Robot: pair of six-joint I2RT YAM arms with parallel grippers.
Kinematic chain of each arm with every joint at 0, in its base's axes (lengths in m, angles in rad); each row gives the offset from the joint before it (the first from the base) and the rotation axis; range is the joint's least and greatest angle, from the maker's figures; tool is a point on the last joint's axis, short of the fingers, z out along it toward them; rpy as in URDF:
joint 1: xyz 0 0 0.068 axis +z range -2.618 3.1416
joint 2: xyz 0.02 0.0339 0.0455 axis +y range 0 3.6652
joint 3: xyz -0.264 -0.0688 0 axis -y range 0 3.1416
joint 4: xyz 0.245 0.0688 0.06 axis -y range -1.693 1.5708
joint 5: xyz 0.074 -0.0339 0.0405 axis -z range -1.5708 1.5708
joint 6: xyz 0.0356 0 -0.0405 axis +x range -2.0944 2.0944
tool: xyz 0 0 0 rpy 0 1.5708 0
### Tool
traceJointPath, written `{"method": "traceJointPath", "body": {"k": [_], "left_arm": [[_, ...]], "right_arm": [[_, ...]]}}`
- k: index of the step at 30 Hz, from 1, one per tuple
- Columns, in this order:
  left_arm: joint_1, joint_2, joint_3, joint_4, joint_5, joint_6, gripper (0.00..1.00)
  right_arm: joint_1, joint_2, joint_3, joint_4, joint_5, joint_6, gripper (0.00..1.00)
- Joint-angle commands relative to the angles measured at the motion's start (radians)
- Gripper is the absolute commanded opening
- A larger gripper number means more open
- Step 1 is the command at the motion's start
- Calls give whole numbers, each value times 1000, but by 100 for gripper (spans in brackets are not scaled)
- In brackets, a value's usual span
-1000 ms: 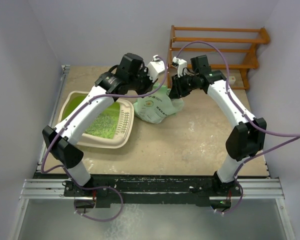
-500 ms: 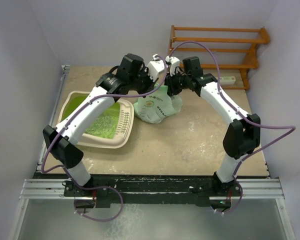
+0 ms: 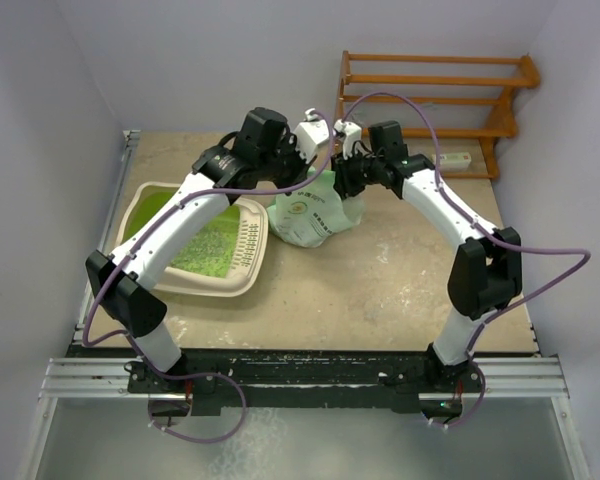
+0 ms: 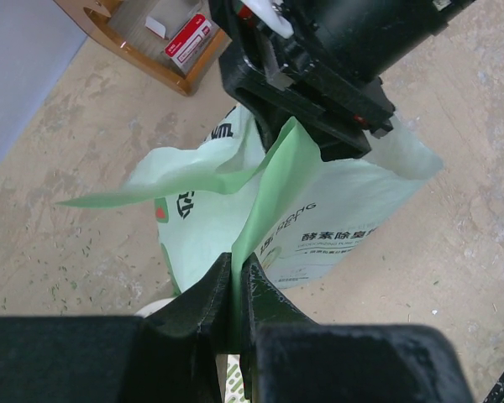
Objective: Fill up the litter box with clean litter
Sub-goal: 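Scoop the cat litter from the cat litter bag.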
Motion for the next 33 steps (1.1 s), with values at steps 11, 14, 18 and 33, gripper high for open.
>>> {"method": "traceJointPath", "body": {"k": [11,14,18,33], "left_arm": [[0,-17,96,153,19,-10,3],[0,-21,94,152,26,-18,3],[0,-25,91,153,29,-23,3],[0,-45,61,164,28,-43,3]], "right_arm": [[-10,-71,-88,-352,49,-160,0],[-10,-65,-89,-321,39,-131,0],[-10,-37,-54,-313,-2,-88,0],[-13,63,57,-284,-309,54,0]]}}
